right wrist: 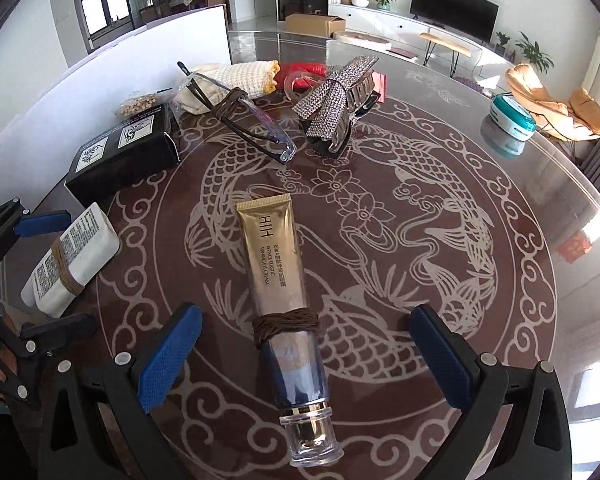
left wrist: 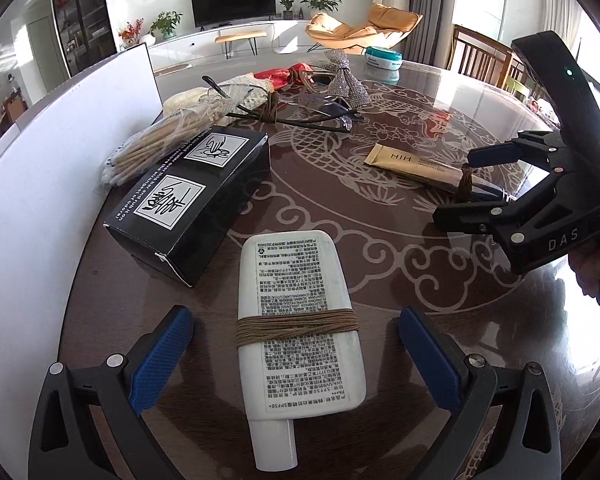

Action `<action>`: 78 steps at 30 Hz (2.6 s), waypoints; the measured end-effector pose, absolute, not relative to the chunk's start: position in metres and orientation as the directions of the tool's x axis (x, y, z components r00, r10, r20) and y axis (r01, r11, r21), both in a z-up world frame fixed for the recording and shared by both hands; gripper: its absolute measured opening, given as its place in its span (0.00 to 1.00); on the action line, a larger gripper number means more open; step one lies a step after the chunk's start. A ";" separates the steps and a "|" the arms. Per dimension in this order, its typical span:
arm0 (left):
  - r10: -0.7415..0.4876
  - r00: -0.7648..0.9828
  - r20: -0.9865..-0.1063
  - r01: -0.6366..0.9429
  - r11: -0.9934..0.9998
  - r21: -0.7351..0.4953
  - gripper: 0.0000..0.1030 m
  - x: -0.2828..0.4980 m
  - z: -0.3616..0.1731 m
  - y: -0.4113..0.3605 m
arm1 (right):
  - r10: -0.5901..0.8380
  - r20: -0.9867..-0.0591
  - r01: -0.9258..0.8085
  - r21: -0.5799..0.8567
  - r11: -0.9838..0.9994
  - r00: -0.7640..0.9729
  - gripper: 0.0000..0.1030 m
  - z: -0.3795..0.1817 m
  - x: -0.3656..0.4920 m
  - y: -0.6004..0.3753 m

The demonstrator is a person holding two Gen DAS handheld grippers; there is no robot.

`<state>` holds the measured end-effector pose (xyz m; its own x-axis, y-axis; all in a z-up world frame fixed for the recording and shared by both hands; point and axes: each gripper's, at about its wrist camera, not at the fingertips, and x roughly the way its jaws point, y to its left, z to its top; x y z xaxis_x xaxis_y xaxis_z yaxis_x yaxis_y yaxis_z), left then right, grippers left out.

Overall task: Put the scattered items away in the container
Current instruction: 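Move the right tool over the gold cream tube while the left tool holds the bottle, then close the right tool on the gold cream tube around its twine band, then carry the lotion bottle and cream tube into the container and open both tools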

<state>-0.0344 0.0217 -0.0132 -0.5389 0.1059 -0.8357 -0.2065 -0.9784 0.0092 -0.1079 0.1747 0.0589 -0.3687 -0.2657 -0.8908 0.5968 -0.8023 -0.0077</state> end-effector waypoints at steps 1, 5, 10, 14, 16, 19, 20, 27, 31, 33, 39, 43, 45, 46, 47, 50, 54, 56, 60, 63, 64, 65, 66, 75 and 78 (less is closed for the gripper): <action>0.102 -0.528 -0.843 -0.203 -0.979 0.009 1.00 -0.032 -0.012 0.021 | -0.241 -0.912 0.600 -0.006 -0.800 -0.331 1.00 0.059 -0.112 0.172; 0.095 -0.521 -0.848 -0.193 -0.981 0.009 1.00 -0.031 -0.012 0.023 | -0.202 -0.944 0.628 -0.007 -0.778 -0.260 0.97 0.061 -0.119 0.161; 0.113 -0.531 -0.840 -0.222 -0.975 0.009 0.72 -0.033 -0.007 0.027 | -0.220 -0.939 0.641 0.000 -0.767 -0.263 0.56 0.071 -0.122 0.154; 0.192 -0.531 -0.825 -0.233 -0.969 -0.076 0.51 -0.026 0.002 0.013 | -0.218 -0.948 0.620 0.028 -0.784 -0.233 0.27 0.075 -0.121 0.161; 0.256 -0.532 -0.807 -0.226 -0.962 -0.156 0.51 -0.017 0.006 0.000 | -0.221 -0.947 0.613 0.034 -0.789 -0.233 0.27 0.078 -0.112 0.166; 0.280 -0.561 -0.779 -0.225 -0.957 -0.182 0.51 0.003 0.016 -0.010 | -0.288 -0.923 0.574 0.095 -0.814 -0.256 0.27 0.090 -0.094 0.182; 0.278 -0.570 -0.774 -0.223 -0.958 -0.180 0.51 0.008 0.019 -0.012 | -0.291 -0.919 0.557 0.100 -0.824 -0.266 0.27 0.092 -0.089 0.187; 0.256 -0.588 -0.768 -0.199 -0.965 -0.170 0.51 0.023 0.018 -0.021 | -0.230 -0.921 0.533 0.029 -0.845 -0.314 0.29 0.076 -0.072 0.193; 0.239 -0.608 -0.757 -0.194 -0.969 -0.151 0.51 0.032 0.024 -0.026 | -0.222 -0.923 0.537 0.020 -0.844 -0.315 0.50 0.075 -0.067 0.198; 0.237 -0.611 -0.755 -0.194 -0.970 -0.147 0.51 0.033 0.024 -0.027 | -0.217 -0.922 0.554 0.003 -0.833 -0.321 0.50 0.074 -0.061 0.198; 0.259 -0.620 -0.741 -0.193 -0.965 -0.175 0.51 0.033 0.027 -0.028 | -0.270 -0.913 0.519 0.079 -0.851 -0.304 0.29 0.079 -0.067 0.203; 0.267 -0.647 -0.715 -0.189 -0.964 -0.189 0.51 0.036 0.043 -0.034 | -0.349 -0.880 0.500 0.155 -0.852 -0.323 0.29 0.099 -0.065 0.206; 0.272 -0.657 -0.703 -0.187 -0.962 -0.197 0.51 0.037 0.052 -0.038 | -0.386 -0.864 0.493 0.195 -0.848 -0.322 0.29 0.108 -0.067 0.206; 0.277 -0.662 -0.697 -0.187 -0.961 -0.205 0.51 0.037 0.056 -0.040 | -0.401 -0.857 0.491 0.211 -0.845 -0.322 0.29 0.113 -0.068 0.206; 0.281 -0.667 -0.690 -0.187 -0.960 -0.211 0.51 0.038 0.060 -0.043 | -0.418 -0.849 0.490 0.228 -0.842 -0.324 0.29 0.118 -0.069 0.204; 0.283 -0.686 -0.670 -0.176 -0.958 -0.225 0.51 0.042 0.078 -0.056 | -0.480 -0.814 0.492 0.287 -0.822 -0.326 0.29 0.139 -0.072 0.196; 0.255 -0.730 -0.634 -0.124 -0.962 -0.244 0.51 0.050 0.106 -0.096 | -0.554 -0.772 0.550 0.328 -0.768 -0.313 0.29 0.172 -0.079 0.158; 0.214 -0.750 -0.625 -0.071 -0.967 -0.246 0.51 0.054 0.118 -0.126 | -0.603 -0.744 0.586 0.361 -0.726 -0.288 0.29 0.187 -0.086 0.130; 0.088 -0.769 -0.633 0.082 -0.969 -0.234 0.51 0.058 0.128 -0.197 | -0.695 -0.688 0.669 0.418 -0.614 -0.207 0.29 0.210 -0.101 0.050; -0.026 -0.746 -0.665 0.215 -0.955 -0.203 0.51 0.059 0.121 -0.248 | -0.751 -0.650 0.735 0.454 -0.504 -0.114 0.29 0.219 -0.101 -0.022; -0.045 -0.736 -0.676 0.249 -0.946 -0.207 0.51 0.059 0.117 -0.263 | -0.766 -0.638 0.753 0.466 -0.465 -0.077 0.29 0.220 -0.099 -0.046; -0.058 -0.725 -0.686 0.277 -0.936 -0.215 0.51 0.059 0.112 -0.277 | -0.775 -0.631 0.768 0.476 -0.428 -0.041 0.29 0.220 -0.095 -0.070; -0.068 -0.715 -0.696 0.300 -0.928 -0.219 0.51 0.059 0.107 -0.288 | -0.778 -0.628 0.782 0.482 -0.396 -0.007 0.29 0.218 -0.091 -0.092; -0.103 -0.660 -0.744 0.359 -0.913 -0.193 0.51 0.048 0.077 -0.316 | -0.679 -0.726 0.860 0.411 -0.302 0.109 0.29 0.163 -0.055 -0.208; -0.102 -0.648 -0.755 0.358 -0.915 -0.184 0.51 0.044 0.070 -0.316 | -0.651 -0.753 0.880 0.371 -0.298 0.097 0.29 0.150 -0.046 -0.217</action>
<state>0.0440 -0.3158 0.0701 -0.6481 -0.1016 -0.7548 0.3578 -0.9155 -0.1841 -0.0460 -0.2170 0.1495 0.0969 -0.6510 -0.7528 0.8797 -0.2977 0.3707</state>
